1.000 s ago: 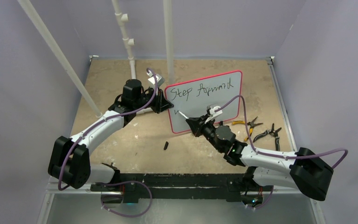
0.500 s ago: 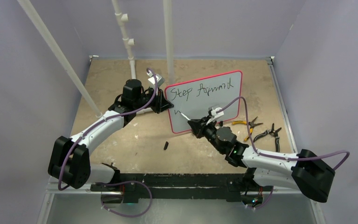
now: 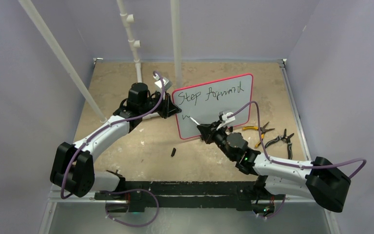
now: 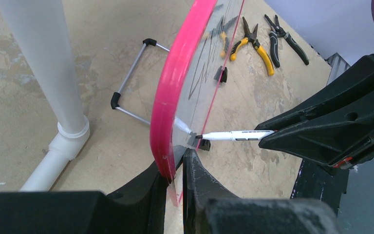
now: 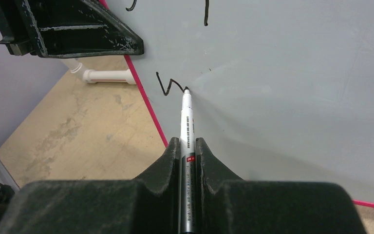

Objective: Write a sentence on the whiteboard

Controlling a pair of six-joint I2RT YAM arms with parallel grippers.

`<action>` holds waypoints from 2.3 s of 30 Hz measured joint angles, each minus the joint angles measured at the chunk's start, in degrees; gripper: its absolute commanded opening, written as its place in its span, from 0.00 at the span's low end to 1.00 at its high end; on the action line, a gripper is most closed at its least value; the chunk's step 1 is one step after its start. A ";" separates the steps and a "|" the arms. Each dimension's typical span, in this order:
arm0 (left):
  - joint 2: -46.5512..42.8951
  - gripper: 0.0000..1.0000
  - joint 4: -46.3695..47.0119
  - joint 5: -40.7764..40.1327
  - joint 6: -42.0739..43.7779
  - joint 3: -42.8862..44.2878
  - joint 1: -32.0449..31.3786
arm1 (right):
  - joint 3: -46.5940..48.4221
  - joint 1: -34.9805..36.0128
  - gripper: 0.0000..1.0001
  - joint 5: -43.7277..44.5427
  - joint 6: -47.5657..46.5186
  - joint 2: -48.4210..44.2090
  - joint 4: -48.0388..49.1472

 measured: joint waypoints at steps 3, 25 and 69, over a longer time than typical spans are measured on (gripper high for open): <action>0.00 0.00 0.00 -0.02 -0.02 0.00 0.00 | 0.04 -0.02 0.00 0.39 -0.13 -0.17 0.04; 0.00 0.00 0.00 0.02 0.00 0.00 -0.02 | 0.90 -0.07 0.00 0.35 -2.19 -2.25 0.66; 0.11 0.00 0.00 0.00 0.00 0.07 -0.02 | 0.26 0.02 0.00 5.09 -0.15 -3.82 -1.90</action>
